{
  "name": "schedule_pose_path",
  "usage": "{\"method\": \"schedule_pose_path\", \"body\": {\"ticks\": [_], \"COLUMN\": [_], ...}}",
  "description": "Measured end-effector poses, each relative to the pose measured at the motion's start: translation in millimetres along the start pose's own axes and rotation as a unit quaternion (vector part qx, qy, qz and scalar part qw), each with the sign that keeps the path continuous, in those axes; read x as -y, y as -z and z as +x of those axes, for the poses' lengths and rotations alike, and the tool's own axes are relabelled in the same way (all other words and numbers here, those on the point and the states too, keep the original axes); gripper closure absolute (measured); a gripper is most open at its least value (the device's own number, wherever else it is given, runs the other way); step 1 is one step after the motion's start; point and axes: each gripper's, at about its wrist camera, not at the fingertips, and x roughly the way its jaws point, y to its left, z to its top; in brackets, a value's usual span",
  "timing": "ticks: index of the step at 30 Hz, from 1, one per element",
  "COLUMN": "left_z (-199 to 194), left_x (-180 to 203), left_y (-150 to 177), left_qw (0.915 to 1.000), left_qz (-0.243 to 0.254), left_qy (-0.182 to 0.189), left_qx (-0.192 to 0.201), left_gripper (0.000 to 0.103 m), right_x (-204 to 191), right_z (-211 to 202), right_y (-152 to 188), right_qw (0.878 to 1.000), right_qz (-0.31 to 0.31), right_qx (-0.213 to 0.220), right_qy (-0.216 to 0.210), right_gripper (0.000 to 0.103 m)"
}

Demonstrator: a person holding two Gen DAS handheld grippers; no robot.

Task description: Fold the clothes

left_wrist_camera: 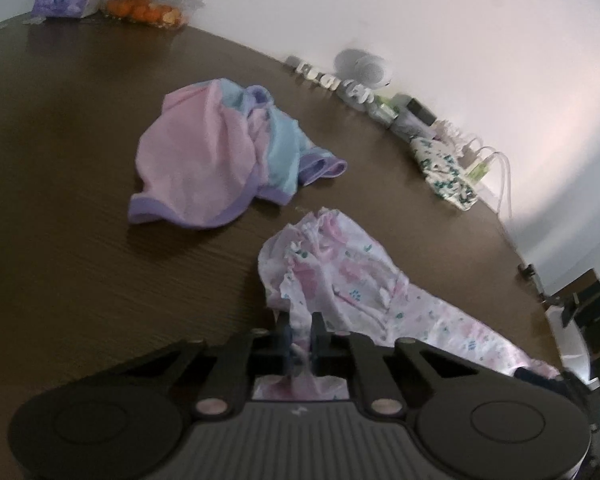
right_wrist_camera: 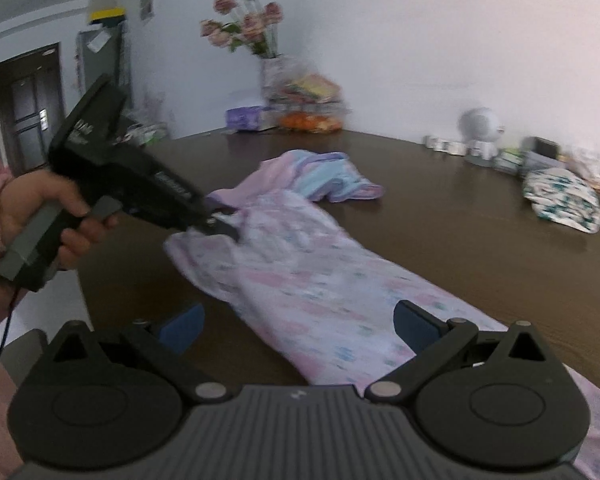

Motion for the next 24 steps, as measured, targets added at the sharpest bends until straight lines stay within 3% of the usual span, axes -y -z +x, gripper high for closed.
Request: {"method": "schedule_pose_path", "body": {"ticks": [5, 10, 15, 17, 18, 19, 21, 24], "left_z": [-16, -25, -28, -31, -32, -34, -36, -39], "left_x": [14, 34, 50, 52, 53, 53, 53, 52], "left_y": [-7, -16, -19, -19, -19, -19, -19, -16], "left_qw": [0.9994, 0.9977, 0.9951, 0.9940, 0.9936, 0.9932, 0.9930, 0.9918], "left_qz": [0.020, 0.058, 0.092, 0.101, 0.104, 0.107, 0.108, 0.116], "left_qy": [0.021, 0.024, 0.029, 0.036, 0.038, 0.041, 0.044, 0.049], "left_qx": [0.018, 0.026, 0.022, 0.021, 0.021, 0.021, 0.021, 0.021], "left_gripper": [0.097, 0.098, 0.097, 0.097, 0.097, 0.097, 0.097, 0.093], "right_x": [-27, -67, -109, -123, -127, -131, -137, -131], "right_z": [32, 64, 93, 105, 110, 114, 122, 120], "right_y": [-16, -27, -26, -24, -23, -23, -23, -27], "right_qw": [0.999, 0.995, 0.979, 0.967, 0.962, 0.958, 0.949, 0.958], "right_qz": [-0.037, -0.092, -0.141, -0.170, -0.181, -0.188, -0.202, -0.171], "right_qx": [-0.014, -0.026, -0.036, -0.044, -0.050, -0.051, -0.064, -0.065], "right_qy": [-0.008, 0.044, 0.141, 0.184, 0.197, 0.208, 0.232, 0.222], "right_gripper": [0.000, 0.000, 0.001, 0.012, 0.027, 0.035, 0.065, 0.087]}}
